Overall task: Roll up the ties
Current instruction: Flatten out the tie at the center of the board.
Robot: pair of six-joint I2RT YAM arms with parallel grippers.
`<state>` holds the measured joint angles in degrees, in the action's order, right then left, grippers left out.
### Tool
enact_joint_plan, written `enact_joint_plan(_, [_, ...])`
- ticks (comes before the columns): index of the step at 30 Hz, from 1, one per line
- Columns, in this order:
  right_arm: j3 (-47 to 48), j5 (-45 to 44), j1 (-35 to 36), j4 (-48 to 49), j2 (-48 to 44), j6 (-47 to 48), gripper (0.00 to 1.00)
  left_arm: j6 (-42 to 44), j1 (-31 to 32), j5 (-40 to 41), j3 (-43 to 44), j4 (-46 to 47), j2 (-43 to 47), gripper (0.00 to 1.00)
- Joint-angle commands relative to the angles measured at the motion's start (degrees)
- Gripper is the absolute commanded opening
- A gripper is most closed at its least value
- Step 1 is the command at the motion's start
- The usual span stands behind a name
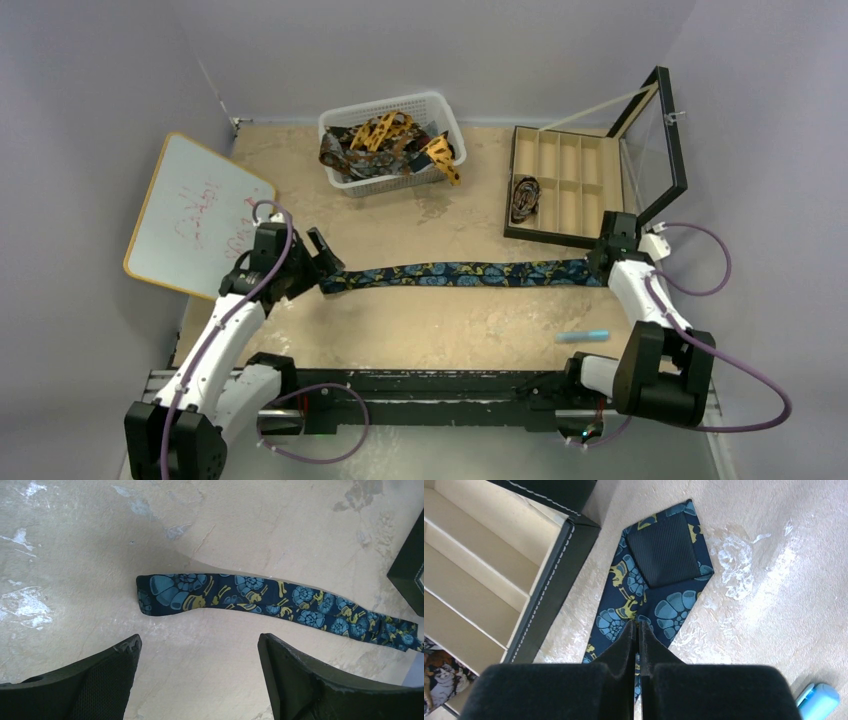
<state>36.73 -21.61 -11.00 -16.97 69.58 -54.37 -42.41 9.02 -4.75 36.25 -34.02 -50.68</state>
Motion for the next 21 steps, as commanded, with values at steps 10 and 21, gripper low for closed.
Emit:
enact_joint_plan(10, [1.93,3.1,-0.42,1.87,0.81,3.03,0.0,-1.71,-0.5,2.39,-4.09,6.15,-3.2,0.85])
enact_joint_plan(21, [3.12,1.62,-0.46,1.22,1.06,3.23,0.0,-2.62,-1.63,2.81,-6.25,8.62,-5.23,0.83])
